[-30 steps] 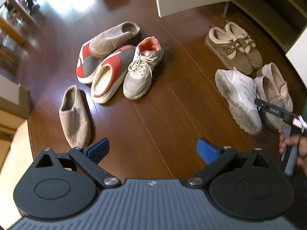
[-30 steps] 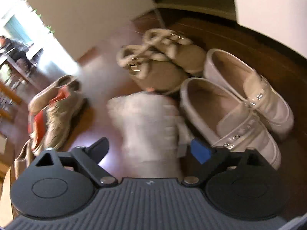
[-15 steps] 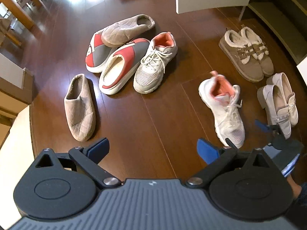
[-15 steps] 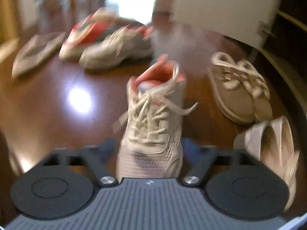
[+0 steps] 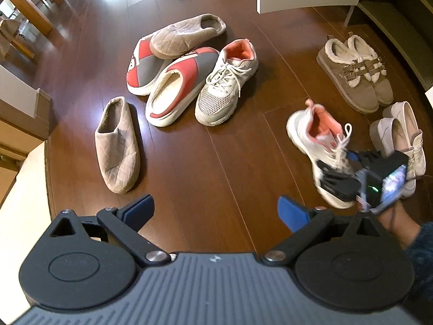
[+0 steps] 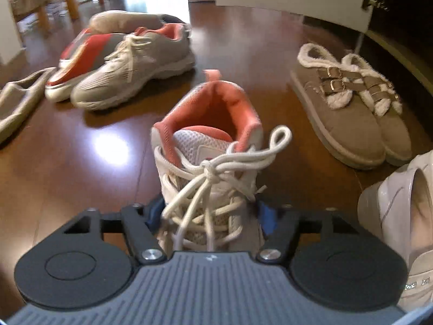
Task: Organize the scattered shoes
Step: 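Carry the white sneaker and set it beside the loafers with the right gripper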
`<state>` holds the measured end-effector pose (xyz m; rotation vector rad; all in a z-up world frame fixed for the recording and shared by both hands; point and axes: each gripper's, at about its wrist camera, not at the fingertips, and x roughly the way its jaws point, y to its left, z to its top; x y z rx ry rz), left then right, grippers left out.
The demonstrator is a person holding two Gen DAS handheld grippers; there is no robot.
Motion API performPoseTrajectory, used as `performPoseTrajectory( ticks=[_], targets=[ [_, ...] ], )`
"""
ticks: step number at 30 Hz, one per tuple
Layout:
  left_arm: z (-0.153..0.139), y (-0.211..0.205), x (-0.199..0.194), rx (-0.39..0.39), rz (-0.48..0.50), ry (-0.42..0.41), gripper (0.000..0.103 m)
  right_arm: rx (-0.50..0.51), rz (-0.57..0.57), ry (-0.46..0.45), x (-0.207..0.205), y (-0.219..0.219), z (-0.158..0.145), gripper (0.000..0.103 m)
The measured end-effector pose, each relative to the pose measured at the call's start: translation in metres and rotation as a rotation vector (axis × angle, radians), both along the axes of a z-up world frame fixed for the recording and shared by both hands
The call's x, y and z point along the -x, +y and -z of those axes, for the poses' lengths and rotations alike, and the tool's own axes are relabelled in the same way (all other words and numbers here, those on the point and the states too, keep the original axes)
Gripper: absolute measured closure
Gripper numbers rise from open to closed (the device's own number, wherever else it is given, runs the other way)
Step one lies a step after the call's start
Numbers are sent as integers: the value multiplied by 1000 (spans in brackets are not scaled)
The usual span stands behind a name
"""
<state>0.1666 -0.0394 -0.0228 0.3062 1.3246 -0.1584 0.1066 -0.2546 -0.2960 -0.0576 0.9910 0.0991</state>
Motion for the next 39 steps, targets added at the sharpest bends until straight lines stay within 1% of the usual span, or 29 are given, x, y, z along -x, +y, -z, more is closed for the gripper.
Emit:
performPoseTrajectory(
  ticks=[2, 3, 4, 6, 7, 8, 9, 10, 11, 13, 14, 15, 17, 20, 27, 32, 39],
  targets=[
    [0, -4, 1, -2, 6, -2, 4, 72, -56, 1, 24, -10, -5, 46],
    [0, -6, 1, -1, 10, -3, 4, 89, -62, 0, 34, -16, -6, 45],
    [0, -8, 2, -2, 16, -4, 4, 103, -64, -2, 47, -23, -7, 44],
    [0, -16, 4, -5, 38, -5, 4, 103, -15, 27, 74, -43, -10, 38],
    [0, -20, 5, -7, 50, -6, 4, 102, -2, 34, 79, -46, -12, 31],
    [0, -24, 6, -9, 61, -6, 4, 99, 14, 41, 86, -49, -13, 16],
    [1, -27, 6, -13, 70, -4, 4, 98, 12, 31, 92, -50, -15, 7],
    [2, -30, 7, -17, 76, -2, 4, 99, -6, 5, 98, -49, -15, 1],
    [3, -33, 7, -20, 78, -1, 4, 100, -14, -3, 99, -48, -14, 2],
    [3, -37, 8, -26, 84, -1, 4, 106, -12, 10, 92, -47, -5, 3],
    [4, -39, 8, -29, 87, 0, 4, 106, 14, 30, 87, -49, 1, 20],
    [4, -41, 8, -32, 89, -1, 4, 101, 48, 47, 83, -51, 7, 23],
    [2, -42, 8, -31, 88, -7, 4, 66, 109, 39, 84, -56, 10, 30],
    [2, -41, 7, -31, 84, -11, 4, 120, 133, 31, 94, -53, 10, 31],
    [6, -36, 7, -38, 81, 4, 4, 143, 199, 24, 109, -72, 9, 31],
    [3, -34, 8, -32, 77, -7, 4, 161, 195, 15, 104, -76, 9, 32],
    [6, -32, 8, -44, 77, 4, 4, 194, 138, -13, 100, -82, 9, 33]
  ],
)
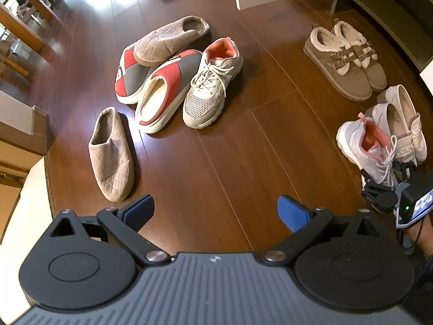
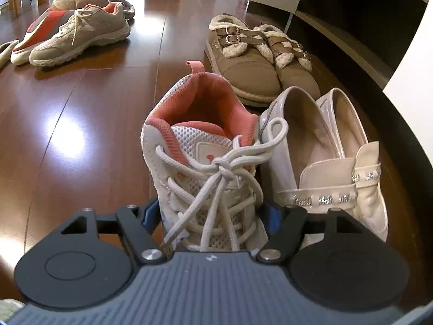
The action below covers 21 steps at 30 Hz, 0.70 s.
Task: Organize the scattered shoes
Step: 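Carry the white sneaker and set it beside the loafers with the right gripper, then release the sneaker and grasp the second white pink-lined sneaker with the right gripper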
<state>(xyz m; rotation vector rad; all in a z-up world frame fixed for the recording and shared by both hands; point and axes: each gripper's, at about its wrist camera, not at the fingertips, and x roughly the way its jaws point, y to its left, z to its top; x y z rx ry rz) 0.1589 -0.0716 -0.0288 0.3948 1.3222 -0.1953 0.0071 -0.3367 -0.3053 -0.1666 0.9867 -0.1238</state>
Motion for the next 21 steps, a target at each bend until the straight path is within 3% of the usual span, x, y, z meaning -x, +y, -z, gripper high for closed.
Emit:
performPoseTrajectory(
  ticks=[4, 6, 7, 9, 12, 14, 16, 18, 21],
  targets=[
    [3, 1, 0, -6, -1, 9, 4, 22, -30, 1, -5, 1, 0, 30],
    [7, 3, -1, -8, -5, 20, 4, 21, -30, 34, -9, 1, -1, 24],
    [9, 5, -1, -10, -10, 27, 4, 18, -33, 45, -10, 2, -5, 15],
    [14, 10, -2, -12, -21, 42, 4, -2, -27, 12, -7, 1, -21, 11],
    [23, 18, -7, -1, -31, 64, 4, -85, 80, -70, 0, -11, -58, 4],
    [30, 22, -16, 4, -27, 62, 4, -199, 220, -115, 5, -31, -82, 1],
    [35, 23, -23, 9, -23, 59, 4, -247, 302, -140, 6, -45, -94, 1],
    [47, 21, -46, 55, -10, 59, 4, -293, 423, -176, 6, -66, -110, 1],
    [65, 7, -85, 124, 32, 71, 4, -311, 507, -221, -2, -91, -132, 1]
  ],
)
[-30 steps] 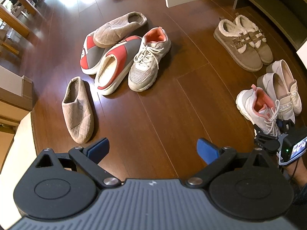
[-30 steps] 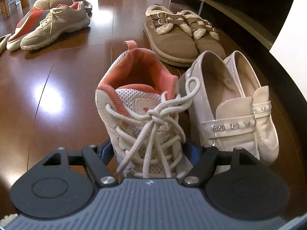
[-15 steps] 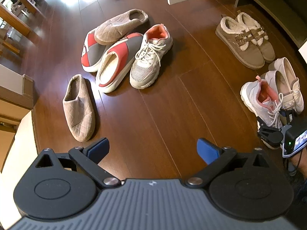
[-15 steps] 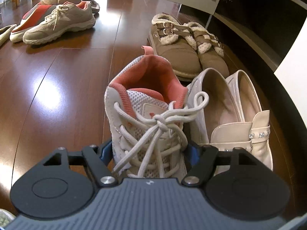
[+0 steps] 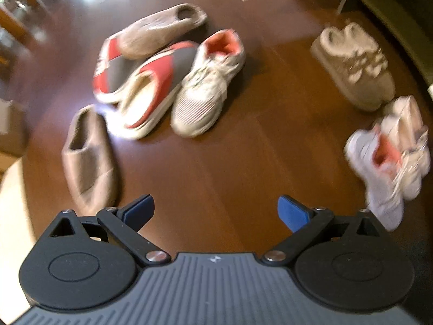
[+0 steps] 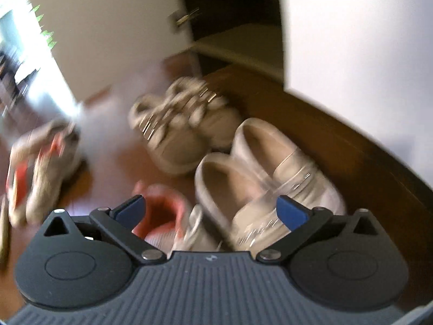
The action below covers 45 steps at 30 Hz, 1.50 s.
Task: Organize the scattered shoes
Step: 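Release the sneaker and grasp the second white pink-lined sneaker with the right gripper, then place the second white sneaker beside the first with the right gripper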
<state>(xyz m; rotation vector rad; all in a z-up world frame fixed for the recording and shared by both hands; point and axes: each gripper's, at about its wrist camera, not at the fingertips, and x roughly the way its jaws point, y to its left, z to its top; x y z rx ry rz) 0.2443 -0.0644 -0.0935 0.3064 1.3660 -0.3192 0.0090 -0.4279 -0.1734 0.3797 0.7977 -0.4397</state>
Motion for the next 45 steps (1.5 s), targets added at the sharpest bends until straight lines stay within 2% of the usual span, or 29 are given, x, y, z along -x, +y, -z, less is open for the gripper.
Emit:
performPoseTrajectory(
  ticks=[3, 8, 11, 15, 18, 20, 21, 24, 26, 29, 32, 34, 37, 38, 39, 40, 42, 45],
  targets=[
    [18, -15, -41, 63, 46, 7, 4, 19, 4, -15, -13, -18, -16, 1],
    [59, -59, -133, 16, 168, -72, 7, -28, 24, -4, -34, -36, -9, 1],
    [81, -73, -183, -3, 167, -93, 7, -67, 29, 25, -44, -40, 6, 1],
    [132, -79, -242, -5, 117, 21, 8, -89, -2, 62, -44, -33, 22, 1],
    [166, -81, -258, -96, 121, 50, 34, -112, -20, 107, -44, -29, 34, 1],
    [181, -80, -262, -169, 139, 31, 83, -137, -26, 125, -46, -27, 41, 1],
    [187, -79, -262, -208, 155, 20, 82, -152, -30, 132, -47, -26, 44, 1],
    [188, -79, -255, -202, 208, 12, 83, -199, -53, 146, -48, -21, 51, 1],
    [190, -88, -244, -241, 253, -12, 84, -223, -73, 146, -48, -16, 54, 1],
    [191, -100, -220, -274, 240, -6, 88, -227, -85, 152, -48, -10, 56, 1],
    [175, -96, -196, -163, 83, 111, 88, -221, -107, 124, -44, -4, 48, 1],
    [171, -93, -165, -140, 1, 204, 87, -224, -112, 108, -43, -2, 44, 1],
    [184, -75, -113, -67, -201, 394, 85, -255, -151, 78, -42, 13, 40, 1],
    [188, -73, -94, -42, -221, 429, 83, -262, -165, 72, -42, 19, 39, 1],
    [189, -73, -76, -35, -206, 439, 82, -266, -185, 67, -41, 26, 39, 1],
    [187, -73, -62, -40, -191, 434, 75, -265, -215, 64, -40, 35, 38, 1],
    [175, -71, -41, -36, -176, 416, 72, -249, -302, 76, -35, 59, 37, 1],
    [114, -56, 3, 25, -138, 325, 60, -205, -418, 111, -27, 92, 38, 1]
  ],
)
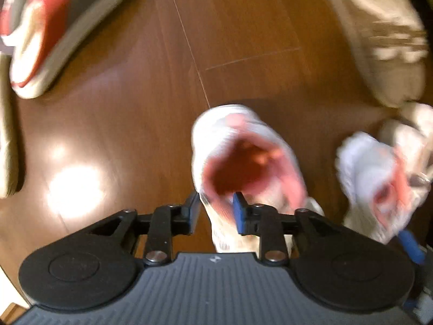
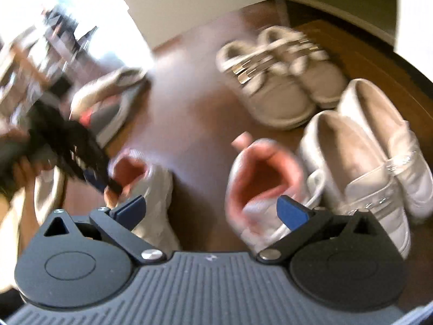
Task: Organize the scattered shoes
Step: 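Place the second white sneaker beside the first with the right gripper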
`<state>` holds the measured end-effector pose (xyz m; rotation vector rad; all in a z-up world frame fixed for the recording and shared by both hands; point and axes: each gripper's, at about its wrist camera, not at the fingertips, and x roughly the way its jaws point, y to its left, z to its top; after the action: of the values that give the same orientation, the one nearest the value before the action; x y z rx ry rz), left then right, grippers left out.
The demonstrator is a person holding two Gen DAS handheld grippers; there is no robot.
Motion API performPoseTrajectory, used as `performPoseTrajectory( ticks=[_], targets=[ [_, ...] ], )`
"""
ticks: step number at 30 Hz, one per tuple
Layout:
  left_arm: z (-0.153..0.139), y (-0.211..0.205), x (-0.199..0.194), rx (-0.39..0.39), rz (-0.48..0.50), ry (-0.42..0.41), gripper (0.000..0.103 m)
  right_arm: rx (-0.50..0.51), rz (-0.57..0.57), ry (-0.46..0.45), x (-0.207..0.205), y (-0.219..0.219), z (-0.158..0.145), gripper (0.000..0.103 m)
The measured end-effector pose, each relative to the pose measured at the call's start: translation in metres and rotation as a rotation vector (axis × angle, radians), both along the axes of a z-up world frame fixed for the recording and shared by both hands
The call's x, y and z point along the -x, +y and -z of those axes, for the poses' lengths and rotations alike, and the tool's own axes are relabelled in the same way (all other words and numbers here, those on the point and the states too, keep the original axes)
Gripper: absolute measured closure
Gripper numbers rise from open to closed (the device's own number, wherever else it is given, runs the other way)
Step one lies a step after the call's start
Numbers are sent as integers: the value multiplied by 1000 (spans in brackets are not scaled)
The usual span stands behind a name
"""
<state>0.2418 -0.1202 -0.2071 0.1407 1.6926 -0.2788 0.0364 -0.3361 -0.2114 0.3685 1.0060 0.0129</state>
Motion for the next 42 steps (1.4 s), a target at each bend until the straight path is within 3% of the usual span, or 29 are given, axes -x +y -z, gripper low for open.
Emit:
performPoseTrajectory(
  ticks=[2, 4, 6, 10, 11, 13, 19, 21, 23, 26, 28, 30, 34, 42],
  targets=[
    [-35, 9, 15, 0, 29, -76, 42, 31, -94, -4, 7, 33, 5, 1],
    [-81, 20, 33, -43, 84, -195, 33, 40, -179, -15, 6, 63, 15, 1],
    [-112, 32, 44, -71, 111, -256, 33, 83, -252, -36, -2, 92, 28, 1],
    [-139, 59, 49, -84, 70, -224, 32, 252, -324, -28, -33, 150, 74, 1],
    [-144, 67, 53, -85, 61, -214, 32, 277, -334, -32, -37, 157, 84, 15],
    [-153, 77, 66, -87, 64, -206, 32, 352, -405, -47, -33, 166, 95, 23],
    [-153, 86, 78, -10, 25, -167, 32, 350, -475, -26, 13, 122, 84, 25],
    [-157, 77, 79, 41, 53, -177, 32, 354, -467, -17, 29, 107, 82, 20],
    [-159, 69, 80, 75, 75, -166, 32, 390, -450, -6, 48, 95, 81, 7],
    [-163, 48, 80, 132, 120, -171, 32, 437, -411, -30, 74, 91, 70, 1],
    [-165, 36, 82, 138, 153, -184, 31, 437, -410, -5, 82, 96, 71, 3],
    [-165, 24, 84, 127, 178, -186, 31, 477, -415, 5, 86, 104, 79, 14],
    [-163, 15, 88, 119, 188, -182, 31, 493, -393, -4, 91, 109, 84, 20],
    [-148, 12, 93, 90, 205, -154, 31, 492, -358, 2, 93, 108, 87, 21]
  ],
)
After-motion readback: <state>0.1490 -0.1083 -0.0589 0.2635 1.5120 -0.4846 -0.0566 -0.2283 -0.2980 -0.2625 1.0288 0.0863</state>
